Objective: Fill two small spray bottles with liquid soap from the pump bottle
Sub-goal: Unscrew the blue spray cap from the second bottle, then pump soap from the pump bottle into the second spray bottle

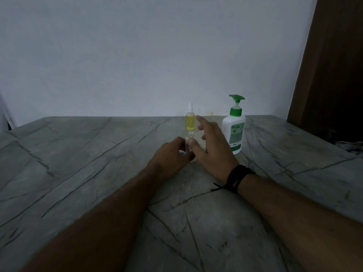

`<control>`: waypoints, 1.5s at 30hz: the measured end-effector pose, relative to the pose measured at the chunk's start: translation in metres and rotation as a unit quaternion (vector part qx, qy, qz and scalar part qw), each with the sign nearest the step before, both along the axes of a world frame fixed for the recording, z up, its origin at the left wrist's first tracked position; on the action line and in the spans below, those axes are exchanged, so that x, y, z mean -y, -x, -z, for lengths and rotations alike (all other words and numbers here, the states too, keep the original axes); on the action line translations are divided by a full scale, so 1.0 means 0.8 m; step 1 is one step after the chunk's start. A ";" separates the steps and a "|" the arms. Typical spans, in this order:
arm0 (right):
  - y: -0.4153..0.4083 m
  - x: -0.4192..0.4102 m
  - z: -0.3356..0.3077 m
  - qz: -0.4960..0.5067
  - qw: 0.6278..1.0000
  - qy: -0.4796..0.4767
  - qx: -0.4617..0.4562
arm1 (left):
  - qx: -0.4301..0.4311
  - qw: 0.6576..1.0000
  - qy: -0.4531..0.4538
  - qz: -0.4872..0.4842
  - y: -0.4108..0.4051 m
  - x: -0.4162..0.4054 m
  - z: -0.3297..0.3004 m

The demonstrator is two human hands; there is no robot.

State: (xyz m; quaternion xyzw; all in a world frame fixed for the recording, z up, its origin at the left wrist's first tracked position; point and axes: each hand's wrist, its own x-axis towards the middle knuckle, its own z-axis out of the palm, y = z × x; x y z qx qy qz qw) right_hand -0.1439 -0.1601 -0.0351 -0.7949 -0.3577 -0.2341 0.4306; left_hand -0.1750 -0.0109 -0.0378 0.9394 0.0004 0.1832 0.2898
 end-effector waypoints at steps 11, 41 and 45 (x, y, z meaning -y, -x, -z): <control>-0.048 0.050 -0.066 0.163 0.977 -0.061 0.125 | -0.014 1.000 0.016 -0.015 -0.004 -0.003 0.002; -0.047 0.043 -0.040 -0.067 0.991 0.117 -0.016 | -0.012 0.999 -0.008 -0.034 -0.013 -0.005 0.004; -0.046 0.046 -0.040 -0.077 0.988 0.131 -0.032 | -0.022 0.999 -0.010 -0.039 -0.013 -0.002 0.002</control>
